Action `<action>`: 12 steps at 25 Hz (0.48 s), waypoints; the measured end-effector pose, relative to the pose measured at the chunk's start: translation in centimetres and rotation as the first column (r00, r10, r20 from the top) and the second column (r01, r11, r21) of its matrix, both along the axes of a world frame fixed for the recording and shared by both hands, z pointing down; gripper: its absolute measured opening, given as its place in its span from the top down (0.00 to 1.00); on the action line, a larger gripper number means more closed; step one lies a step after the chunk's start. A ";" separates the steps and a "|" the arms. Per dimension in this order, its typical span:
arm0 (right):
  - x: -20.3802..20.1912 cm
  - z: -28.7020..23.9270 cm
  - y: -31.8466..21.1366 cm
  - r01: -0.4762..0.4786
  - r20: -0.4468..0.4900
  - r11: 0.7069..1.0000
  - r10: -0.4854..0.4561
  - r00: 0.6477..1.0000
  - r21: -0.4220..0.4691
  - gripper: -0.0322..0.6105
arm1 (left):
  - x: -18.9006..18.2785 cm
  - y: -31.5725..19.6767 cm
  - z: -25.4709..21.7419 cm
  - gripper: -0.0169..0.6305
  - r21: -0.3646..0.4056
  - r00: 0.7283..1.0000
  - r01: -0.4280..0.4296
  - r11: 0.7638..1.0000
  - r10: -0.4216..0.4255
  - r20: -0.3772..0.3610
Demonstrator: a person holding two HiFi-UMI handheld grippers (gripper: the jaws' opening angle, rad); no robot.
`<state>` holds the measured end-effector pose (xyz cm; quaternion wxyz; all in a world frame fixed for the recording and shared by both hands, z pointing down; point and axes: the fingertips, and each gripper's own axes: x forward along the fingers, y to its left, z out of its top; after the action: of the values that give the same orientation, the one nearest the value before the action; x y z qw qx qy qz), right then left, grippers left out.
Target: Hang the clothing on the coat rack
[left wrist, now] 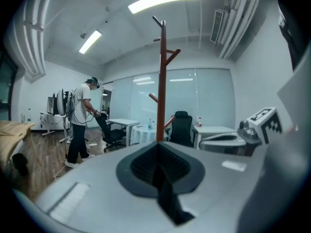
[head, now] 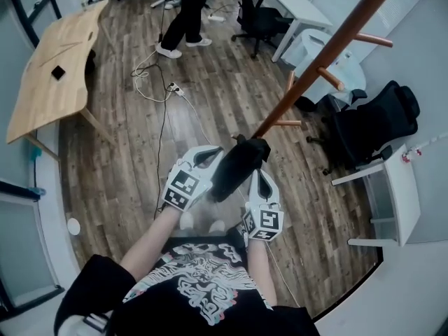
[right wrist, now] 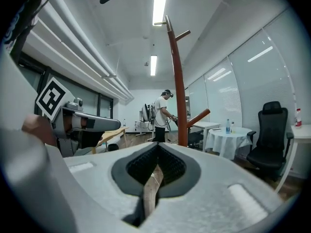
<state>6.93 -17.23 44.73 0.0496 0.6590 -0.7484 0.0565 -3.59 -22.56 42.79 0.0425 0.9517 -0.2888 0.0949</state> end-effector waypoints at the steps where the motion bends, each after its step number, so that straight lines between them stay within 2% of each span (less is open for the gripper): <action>1: 0.1 -0.2 0.0 0.003 -0.002 1.000 -0.003 1.000 0.003 0.95 | -0.2 -0.1 0.0 0.99 0.005 1.000 0.014 1.000 -0.014 0.002; 5: 1.2 -1.0 -0.5 -0.003 -0.017 1.000 0.003 1.000 0.024 0.95 | 0.0 -0.7 -0.4 0.99 0.041 0.997 0.075 0.996 -0.075 0.013; 12: 2.9 -1.6 -0.4 0.009 -0.040 0.999 -0.008 0.999 0.031 0.95 | 1.3 -1.1 -0.7 0.99 0.005 0.992 0.124 0.992 -0.124 -0.030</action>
<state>9.84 -17.62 43.18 0.0544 0.6576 -0.7507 0.0315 -2.25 -23.69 42.07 0.0492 0.9334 -0.3470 0.0768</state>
